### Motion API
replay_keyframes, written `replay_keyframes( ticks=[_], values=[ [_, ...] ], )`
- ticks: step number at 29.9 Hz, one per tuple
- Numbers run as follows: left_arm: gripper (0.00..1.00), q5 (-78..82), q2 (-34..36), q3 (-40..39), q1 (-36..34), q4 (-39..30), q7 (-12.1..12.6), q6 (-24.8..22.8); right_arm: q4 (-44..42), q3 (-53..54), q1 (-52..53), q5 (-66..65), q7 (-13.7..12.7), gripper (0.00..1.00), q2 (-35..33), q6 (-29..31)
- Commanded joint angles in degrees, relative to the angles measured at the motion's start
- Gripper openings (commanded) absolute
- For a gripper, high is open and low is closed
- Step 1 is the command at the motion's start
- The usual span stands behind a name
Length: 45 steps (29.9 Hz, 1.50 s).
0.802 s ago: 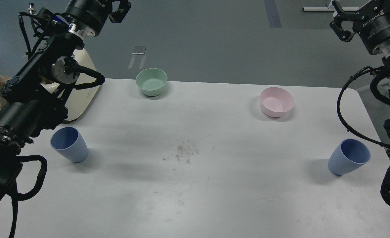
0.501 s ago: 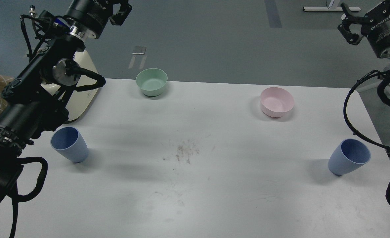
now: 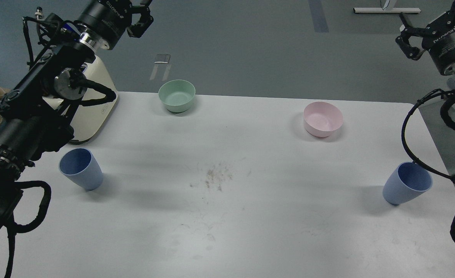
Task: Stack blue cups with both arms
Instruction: 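Lower the left gripper toward the blue cup near the left arm, then grasp the blue cup near the left arm with the left gripper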
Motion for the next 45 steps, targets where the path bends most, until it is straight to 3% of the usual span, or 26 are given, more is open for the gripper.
replay_keyframes(
  ticks=[1,7,9,12,17,22,25,31,36,43,45],
  values=[
    [0.98,-0.04,-0.54,0.03,0.87,0.00,0.02,0.37,0.15,0.00,-1.03,-0.02,0.00,1.00,-0.06,0.00],
    [0.98,-0.13,4.02,-0.05,5.78,-5.35,-2.09,-1.79,0.95,3.08,-3.84,0.16,0.00,1.00,0.20,0.00],
    [0.98,0.05,10.59,0.47,9.03,-11.22,-3.58,-1.79,0.95,3.87,-4.19,0.16,0.00,1.00,0.20,0.00],
    [0.98,0.31,14.40,2.14,12.12,-14.50,-3.41,-1.79,0.86,4.22,-4.72,0.16,0.00,1.00,0.20,0.00],
    [0.97,6.79,30.11,6.27,20.71,-29.59,-3.93,1.51,0.95,5.36,-7.09,0.60,0.00,1.00,0.29,0.00],
    [0.97,16.28,39.51,5.05,26.26,-37.16,-5.07,2.04,0.95,5.36,-8.32,0.60,0.08,1.00,0.55,0.00],
    [0.97,24.62,45.32,5.83,27.15,-38.84,-8.58,2.13,1.21,5.45,-8.33,0.86,0.87,1.00,0.64,0.00],
    [0.97,40.46,50.17,6.27,27.24,-40.34,-11.75,2.13,1.82,5.45,-8.32,1.83,1.14,1.00,0.64,0.00],
    [0.97,48.36,51.49,10.65,27.59,-39.90,-12.42,2.39,2.26,5.45,-8.50,1.92,1.14,1.00,0.56,0.00],
    [0.97,63.66,51.32,18.05,27.59,-39.11,-11.93,9.77,2.18,6.51,-9.73,3.15,1.14,1.00,0.20,0.00],
    [0.97,66.39,50.97,18.31,27.68,-36.93,-11.93,9.95,2.09,6.95,-9.91,3.15,1.14,1.00,0.20,0.00]
  ],
)
